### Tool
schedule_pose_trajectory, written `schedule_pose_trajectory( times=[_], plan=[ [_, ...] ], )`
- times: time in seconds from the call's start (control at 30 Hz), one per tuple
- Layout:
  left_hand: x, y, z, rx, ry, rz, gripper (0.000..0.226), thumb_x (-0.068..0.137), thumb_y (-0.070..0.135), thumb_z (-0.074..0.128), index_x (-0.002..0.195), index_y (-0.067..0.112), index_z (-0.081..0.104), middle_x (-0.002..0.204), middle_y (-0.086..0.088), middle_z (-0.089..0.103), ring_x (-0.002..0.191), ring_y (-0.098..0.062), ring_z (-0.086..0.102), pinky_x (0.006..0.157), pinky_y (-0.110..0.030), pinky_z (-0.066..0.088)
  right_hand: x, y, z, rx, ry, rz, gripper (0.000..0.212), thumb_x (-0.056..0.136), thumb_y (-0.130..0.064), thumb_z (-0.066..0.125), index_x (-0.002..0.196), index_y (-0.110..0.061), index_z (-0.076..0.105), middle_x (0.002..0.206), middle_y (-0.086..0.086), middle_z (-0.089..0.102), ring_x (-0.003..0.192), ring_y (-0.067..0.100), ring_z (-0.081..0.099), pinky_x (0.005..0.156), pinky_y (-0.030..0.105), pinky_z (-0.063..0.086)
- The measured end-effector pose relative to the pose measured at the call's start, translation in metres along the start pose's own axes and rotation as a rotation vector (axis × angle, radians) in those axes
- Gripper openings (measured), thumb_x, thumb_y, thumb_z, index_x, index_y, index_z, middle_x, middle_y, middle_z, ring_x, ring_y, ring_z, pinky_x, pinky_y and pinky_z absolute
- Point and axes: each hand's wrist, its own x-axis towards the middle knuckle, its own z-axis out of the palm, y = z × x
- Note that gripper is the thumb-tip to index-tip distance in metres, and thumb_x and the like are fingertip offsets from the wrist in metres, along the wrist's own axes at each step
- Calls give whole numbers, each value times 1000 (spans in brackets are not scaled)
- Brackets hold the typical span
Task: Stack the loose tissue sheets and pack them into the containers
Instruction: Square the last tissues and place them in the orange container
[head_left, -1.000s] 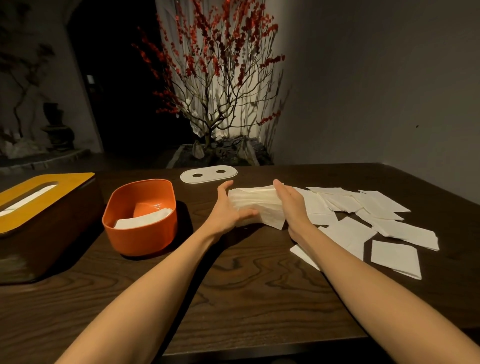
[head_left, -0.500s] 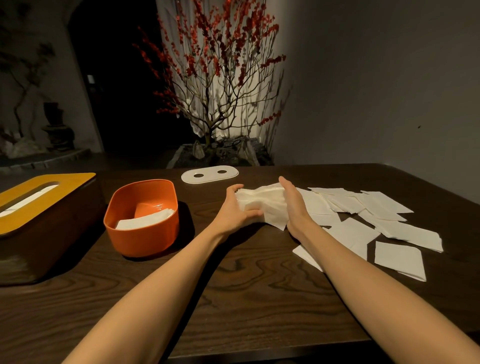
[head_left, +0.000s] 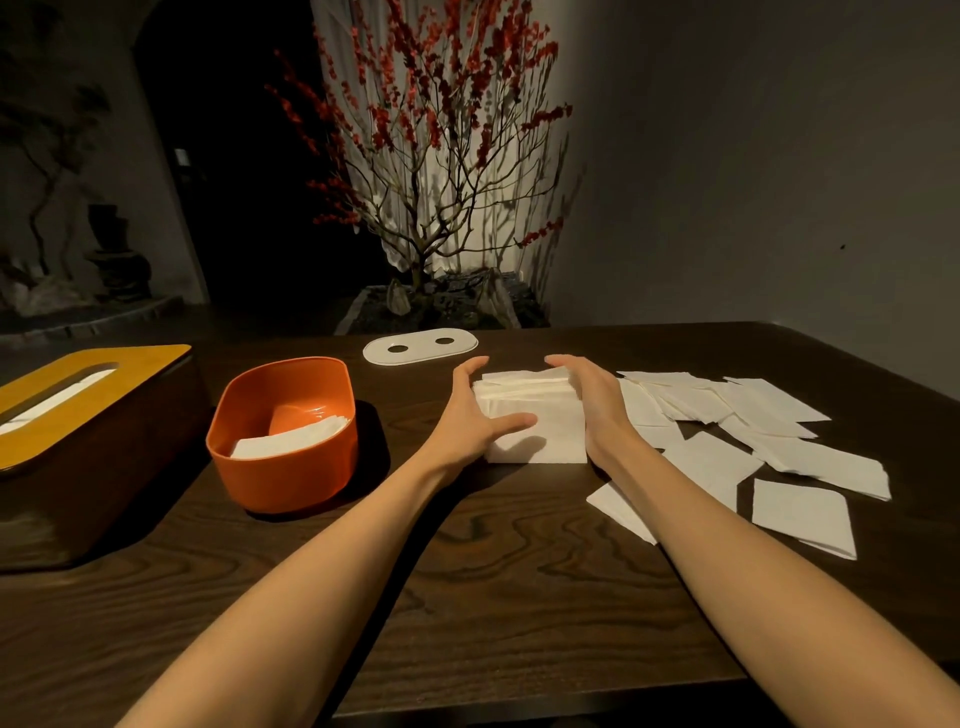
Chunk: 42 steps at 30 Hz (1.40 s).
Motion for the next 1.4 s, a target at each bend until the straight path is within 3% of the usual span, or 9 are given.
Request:
schedule_pose_trajectory(
  times=[0.17,0.27,0.47,0.73,0.83,0.93,1.1,1.27,1.4],
  plan=[
    [-6,4,0,66,-24,88,84,77,13,79,142,20,27,145,0,31,124,-10,34,101,-17,30,1,3,2,-94,45,-65,9,91,-32,60,82,-35,62,91,-15,61,103,12,53,104,46,39],
    [-12,2,-3,100,-34,122,76,78,11,78,138,19,32,136,5,36,112,-5,39,81,3,35,1,10,-2,-103,82,-82,14,93,-23,58,84,-31,64,94,-11,61,108,17,55,99,38,43],
    [-13,1,1,35,-43,25,84,76,21,81,139,23,26,119,1,47,99,-7,51,69,-3,43,0,7,-11,-126,11,-22,25,100,-35,43,86,-29,63,101,-5,65,109,16,54,103,37,37],
    [-8,1,1,31,39,-41,63,75,25,81,123,19,41,114,6,50,95,-4,52,72,-14,44,-8,2,-8,3,-271,-107,31,97,-46,43,110,-26,63,111,4,67,110,20,60,102,41,45],
    [-6,-3,-3,19,129,11,55,75,24,81,116,19,46,113,4,53,98,-7,53,71,-14,45,-6,0,-24,-123,-414,-146,35,93,-34,57,127,-28,52,121,-6,55,110,9,53,94,29,49],
    [-6,-4,-8,27,77,-6,54,77,22,80,118,18,45,116,0,54,103,-12,54,77,-19,49,-5,3,-38,-336,-563,-81,66,84,-13,71,138,-25,36,122,-11,50,111,7,52,82,17,50],
    [-8,-1,-16,32,-24,-104,71,79,13,77,135,18,34,130,-5,47,113,-17,49,92,-26,44,-5,5,-38,-483,-432,-139,50,85,-8,68,129,-22,47,121,-4,56,110,13,55,90,25,52],
    [-14,5,-8,-141,-37,-180,86,85,-9,63,148,14,9,109,7,45,84,1,46,83,-12,37,-7,7,-36,-463,-395,-105,45,88,-5,60,127,-24,48,124,-3,55,114,15,51,92,27,48],
    [-12,1,0,-171,-10,-205,95,84,-10,60,150,18,-2,132,-1,33,115,-14,38,92,-19,32,-13,7,-23,-188,-379,-6,43,89,-5,50,126,-27,44,125,0,48,119,19,45,95,30,45]
  ],
)
